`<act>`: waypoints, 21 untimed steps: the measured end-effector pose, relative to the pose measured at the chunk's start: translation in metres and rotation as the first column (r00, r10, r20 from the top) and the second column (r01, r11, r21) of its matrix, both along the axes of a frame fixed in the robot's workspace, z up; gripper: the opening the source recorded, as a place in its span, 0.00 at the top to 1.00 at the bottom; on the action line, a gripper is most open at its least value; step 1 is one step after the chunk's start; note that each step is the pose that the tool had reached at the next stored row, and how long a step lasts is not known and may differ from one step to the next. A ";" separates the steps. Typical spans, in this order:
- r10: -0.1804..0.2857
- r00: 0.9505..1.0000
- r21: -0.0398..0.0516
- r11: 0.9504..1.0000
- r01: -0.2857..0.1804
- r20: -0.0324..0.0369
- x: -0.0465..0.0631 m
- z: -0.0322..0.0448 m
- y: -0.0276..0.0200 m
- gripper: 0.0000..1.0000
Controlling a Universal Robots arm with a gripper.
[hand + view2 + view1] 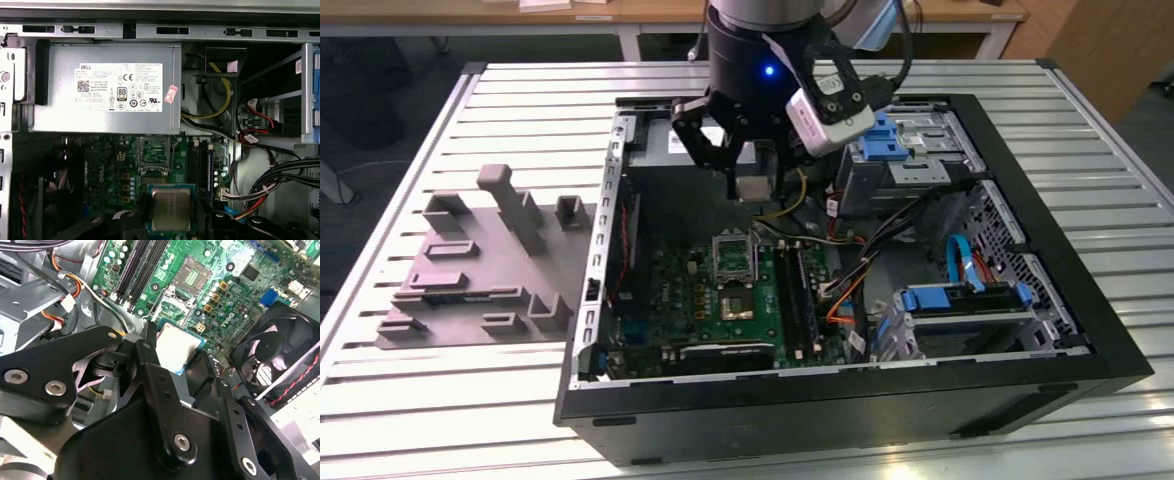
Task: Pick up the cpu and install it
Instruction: 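Place the cpu into insertion slot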
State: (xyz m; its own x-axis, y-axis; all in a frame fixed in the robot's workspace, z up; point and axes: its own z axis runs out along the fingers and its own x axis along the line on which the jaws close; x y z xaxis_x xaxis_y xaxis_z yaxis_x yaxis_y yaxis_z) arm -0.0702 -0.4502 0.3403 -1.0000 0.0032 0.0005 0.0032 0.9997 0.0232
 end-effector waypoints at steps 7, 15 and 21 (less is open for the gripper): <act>0.000 1.000 0.000 1.000 0.000 -0.001 -0.004 -0.0073 -0.0095 0.53; 0.000 1.000 0.000 1.000 0.000 -0.004 -0.004 -0.0179 -0.0158 0.53; 0.000 1.000 0.000 1.000 0.000 -0.005 -0.006 -0.0286 -0.0164 0.53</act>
